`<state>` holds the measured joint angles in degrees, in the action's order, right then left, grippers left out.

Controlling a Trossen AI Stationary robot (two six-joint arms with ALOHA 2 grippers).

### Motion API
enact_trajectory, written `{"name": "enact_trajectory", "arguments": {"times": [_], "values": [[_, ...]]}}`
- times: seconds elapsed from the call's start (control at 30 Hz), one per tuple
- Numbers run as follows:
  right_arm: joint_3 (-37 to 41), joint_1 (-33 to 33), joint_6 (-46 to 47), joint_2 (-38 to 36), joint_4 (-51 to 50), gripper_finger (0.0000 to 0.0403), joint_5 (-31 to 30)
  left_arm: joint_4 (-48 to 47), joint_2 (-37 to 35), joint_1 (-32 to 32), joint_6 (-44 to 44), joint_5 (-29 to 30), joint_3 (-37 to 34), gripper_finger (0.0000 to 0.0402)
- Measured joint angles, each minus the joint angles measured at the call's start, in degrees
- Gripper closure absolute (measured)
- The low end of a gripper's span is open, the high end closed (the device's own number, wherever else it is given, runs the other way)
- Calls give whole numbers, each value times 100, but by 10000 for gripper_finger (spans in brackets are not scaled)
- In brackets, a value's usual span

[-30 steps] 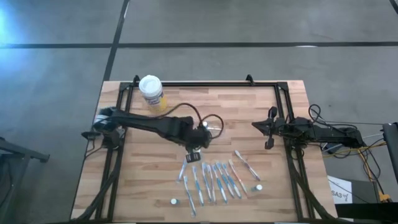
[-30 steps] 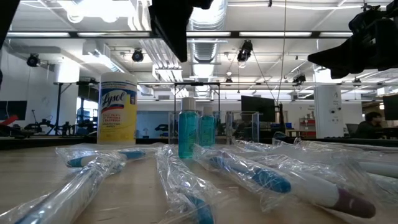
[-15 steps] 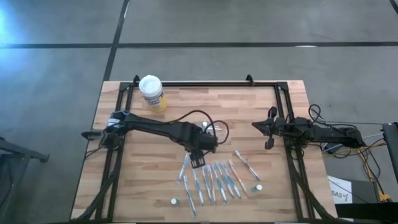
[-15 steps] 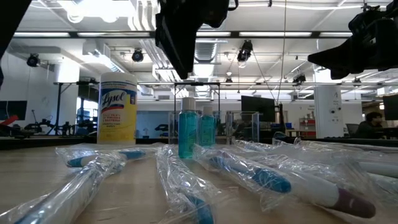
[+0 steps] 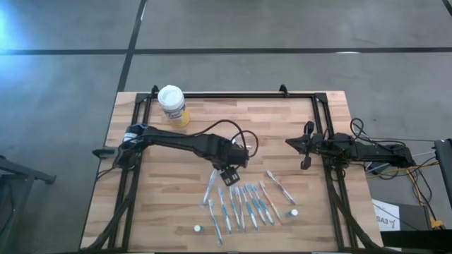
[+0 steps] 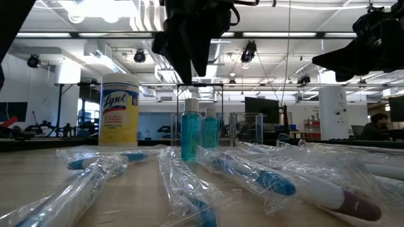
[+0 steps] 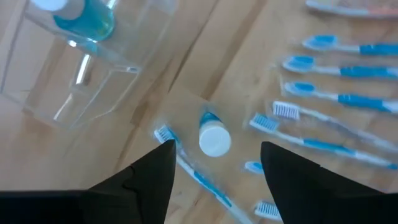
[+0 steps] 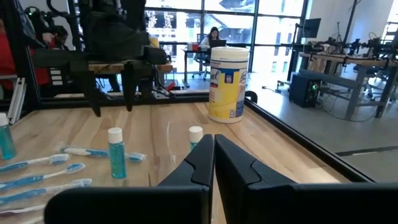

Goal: Pick & Place toothbrushing station
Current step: Put the blue mouthwash bottle into the middle section of the transparent organizer

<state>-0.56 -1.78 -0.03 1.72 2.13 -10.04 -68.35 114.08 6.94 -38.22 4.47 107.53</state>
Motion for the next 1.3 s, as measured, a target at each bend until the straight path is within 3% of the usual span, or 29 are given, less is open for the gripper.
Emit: {"name": "enact_trajectory", "arguments": {"times": [0.3,1.3], "values": [[0,0,-145,62,0,394,-2,27,0,-75,-389,-92,-201,163],[0,0,-317,175,4,394,-26,791,5,-182,-256,-656,-750,163]]}}
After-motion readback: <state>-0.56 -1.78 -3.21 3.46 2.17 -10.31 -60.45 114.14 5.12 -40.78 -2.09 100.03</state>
